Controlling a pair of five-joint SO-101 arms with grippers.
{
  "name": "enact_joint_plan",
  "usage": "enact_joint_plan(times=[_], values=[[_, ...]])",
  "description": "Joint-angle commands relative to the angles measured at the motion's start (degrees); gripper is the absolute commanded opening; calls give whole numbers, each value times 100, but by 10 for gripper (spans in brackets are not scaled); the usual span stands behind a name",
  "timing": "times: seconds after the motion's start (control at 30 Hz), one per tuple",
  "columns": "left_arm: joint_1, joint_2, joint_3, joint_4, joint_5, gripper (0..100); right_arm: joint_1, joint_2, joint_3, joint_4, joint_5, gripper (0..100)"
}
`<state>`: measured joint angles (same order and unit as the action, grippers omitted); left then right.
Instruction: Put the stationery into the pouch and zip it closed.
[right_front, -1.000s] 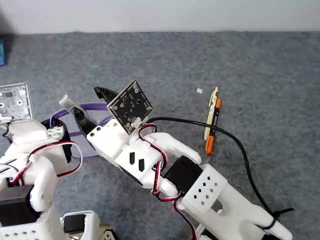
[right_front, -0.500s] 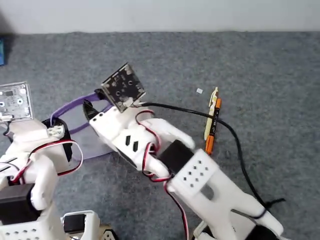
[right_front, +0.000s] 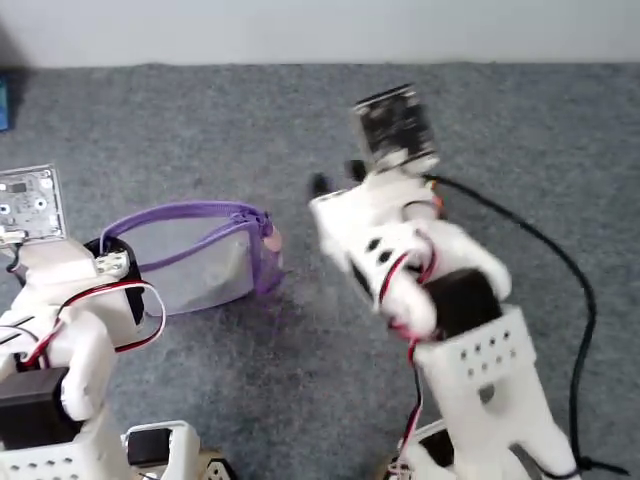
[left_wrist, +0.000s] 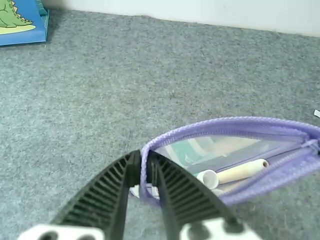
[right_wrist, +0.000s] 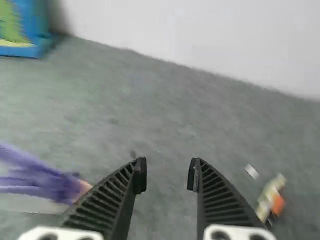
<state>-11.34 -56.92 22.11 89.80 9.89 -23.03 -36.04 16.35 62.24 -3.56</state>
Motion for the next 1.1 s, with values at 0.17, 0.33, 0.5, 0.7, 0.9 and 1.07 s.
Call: enact_joint_plan(times=[0.17,0.33,0.5,0.7,0.9,1.07], values=[[70,149,154,0,-35,11,1411,1938,-281,743,-220,154],[70,149,171,-18,-35,11,1745,3275,-774,769,-589,154],[70,149,215,-185,-35,11,1833,4716,-2066,1393,-993,155],[44,149,215,-202,-246,11,1833,6281,-4079,2387,-1389,155],[44,149,215,-193,-264,11,1982,7477,-5749,2958,-1398,155],[44,176,215,-193,-264,11,2141,8233,-6708,3345,-1389,199]])
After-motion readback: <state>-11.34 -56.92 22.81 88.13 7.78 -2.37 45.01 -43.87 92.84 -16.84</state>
